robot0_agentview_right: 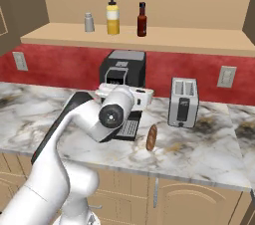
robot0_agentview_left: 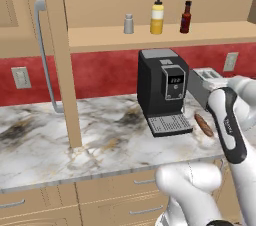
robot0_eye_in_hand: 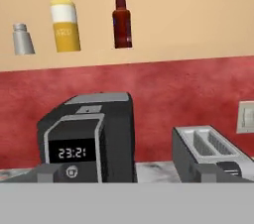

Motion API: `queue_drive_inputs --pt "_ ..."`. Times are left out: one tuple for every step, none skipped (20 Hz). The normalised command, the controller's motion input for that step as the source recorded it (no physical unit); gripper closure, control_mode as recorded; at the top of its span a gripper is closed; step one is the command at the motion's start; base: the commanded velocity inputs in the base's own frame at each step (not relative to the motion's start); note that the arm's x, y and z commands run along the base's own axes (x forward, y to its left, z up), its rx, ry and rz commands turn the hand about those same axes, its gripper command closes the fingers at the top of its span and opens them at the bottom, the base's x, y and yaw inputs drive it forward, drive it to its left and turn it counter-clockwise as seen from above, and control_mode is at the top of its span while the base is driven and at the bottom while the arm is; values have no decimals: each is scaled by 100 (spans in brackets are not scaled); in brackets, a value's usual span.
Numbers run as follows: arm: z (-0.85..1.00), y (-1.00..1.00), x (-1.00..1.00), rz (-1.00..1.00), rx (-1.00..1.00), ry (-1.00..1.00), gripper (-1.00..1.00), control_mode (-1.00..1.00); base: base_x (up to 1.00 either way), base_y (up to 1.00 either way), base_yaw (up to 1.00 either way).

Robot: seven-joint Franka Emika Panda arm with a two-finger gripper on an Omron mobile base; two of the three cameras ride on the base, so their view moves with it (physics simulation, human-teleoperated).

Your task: There are various items on the counter. Only move the condiments/shakers into the cabinet.

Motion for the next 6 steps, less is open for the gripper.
queue_drive_inputs --pt "-100 -42 -100 0 0 0 -100 -100 0 0 0" --pt "-98 -49 -100 0 0 0 -100 -100 0 0 0" --pt "-85 -61 -100 -4 1 0 -100 -100 0 0 0" --pt "-43 -79 -100 -33 10 0 -100 -100 0 0 0" --pt "-4 32 0 14 -22 13 -100 -100 0 0 0" --pt "0 0 -13 0 0 -12 -100 -100 0 0 0"
